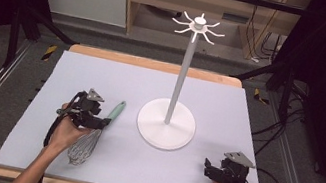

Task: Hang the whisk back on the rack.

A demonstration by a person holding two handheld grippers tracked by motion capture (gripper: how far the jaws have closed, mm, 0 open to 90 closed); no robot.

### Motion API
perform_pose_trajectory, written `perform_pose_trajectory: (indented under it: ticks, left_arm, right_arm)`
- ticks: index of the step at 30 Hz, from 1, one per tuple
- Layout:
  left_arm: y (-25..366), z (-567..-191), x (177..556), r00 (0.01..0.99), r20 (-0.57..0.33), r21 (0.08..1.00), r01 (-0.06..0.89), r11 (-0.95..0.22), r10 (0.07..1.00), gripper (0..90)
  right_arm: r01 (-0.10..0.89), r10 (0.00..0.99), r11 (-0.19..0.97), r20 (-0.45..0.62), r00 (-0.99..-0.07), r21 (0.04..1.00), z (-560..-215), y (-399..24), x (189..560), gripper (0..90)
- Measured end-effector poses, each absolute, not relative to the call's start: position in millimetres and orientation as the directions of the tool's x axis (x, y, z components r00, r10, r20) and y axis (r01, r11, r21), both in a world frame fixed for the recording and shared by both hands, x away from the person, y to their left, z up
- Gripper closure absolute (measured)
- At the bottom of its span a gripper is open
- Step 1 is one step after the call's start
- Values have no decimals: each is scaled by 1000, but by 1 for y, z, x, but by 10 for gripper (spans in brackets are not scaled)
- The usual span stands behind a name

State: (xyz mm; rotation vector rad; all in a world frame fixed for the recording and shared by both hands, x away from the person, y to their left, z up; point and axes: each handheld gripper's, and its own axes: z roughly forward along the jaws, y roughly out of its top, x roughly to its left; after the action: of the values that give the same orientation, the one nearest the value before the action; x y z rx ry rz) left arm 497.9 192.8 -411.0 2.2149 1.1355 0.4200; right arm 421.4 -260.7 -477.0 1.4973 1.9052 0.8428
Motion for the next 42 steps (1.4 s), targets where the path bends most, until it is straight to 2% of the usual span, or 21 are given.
perform_pose_trajectory:
  ticks: [28, 42]
  left_arm:
    - [180, -437, 520, 587, -6, 532, 688, -494, 810, 539]
    - [180, -445, 527, 567, -23, 489, 725, -486, 823, 623]
  right_arm:
    - [625, 975, 174, -45, -217, 761, -477, -260, 422, 98]
    - [630, 975, 172, -39, -220, 757, -478, -259, 422, 97]
